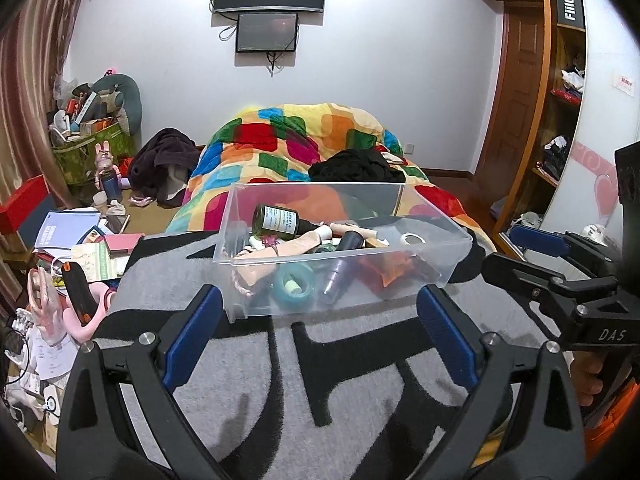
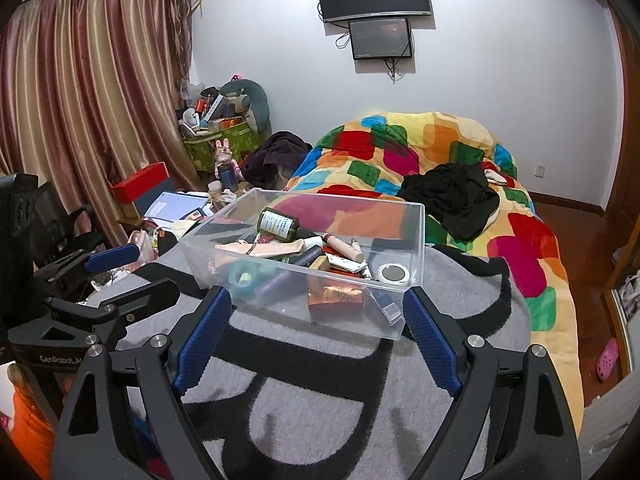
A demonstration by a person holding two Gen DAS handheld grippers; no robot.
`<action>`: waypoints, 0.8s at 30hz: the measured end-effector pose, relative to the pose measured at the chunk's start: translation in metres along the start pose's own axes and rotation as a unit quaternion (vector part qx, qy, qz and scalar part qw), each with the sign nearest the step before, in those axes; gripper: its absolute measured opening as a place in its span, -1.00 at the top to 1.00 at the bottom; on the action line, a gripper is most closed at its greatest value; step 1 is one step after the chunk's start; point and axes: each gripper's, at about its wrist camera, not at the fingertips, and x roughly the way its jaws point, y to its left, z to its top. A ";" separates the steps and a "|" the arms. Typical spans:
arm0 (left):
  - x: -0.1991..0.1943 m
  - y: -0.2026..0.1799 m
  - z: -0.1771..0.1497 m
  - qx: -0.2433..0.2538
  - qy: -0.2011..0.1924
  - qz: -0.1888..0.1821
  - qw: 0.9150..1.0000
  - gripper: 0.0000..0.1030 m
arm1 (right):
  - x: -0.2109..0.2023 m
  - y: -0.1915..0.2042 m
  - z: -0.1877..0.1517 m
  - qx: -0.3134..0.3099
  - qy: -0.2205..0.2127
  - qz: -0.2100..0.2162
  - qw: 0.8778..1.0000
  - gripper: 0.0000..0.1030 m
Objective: Organize objects
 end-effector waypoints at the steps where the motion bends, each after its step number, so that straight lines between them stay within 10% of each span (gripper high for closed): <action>1: 0.001 0.000 0.000 -0.001 0.000 -0.001 1.000 -0.92 | 0.001 0.000 0.000 0.000 0.001 0.000 1.000 -0.67; 24: 0.004 -0.001 -0.003 -0.002 0.005 -0.006 1.000 -0.92 | 0.006 0.001 -0.005 0.001 0.009 0.003 1.000 -0.67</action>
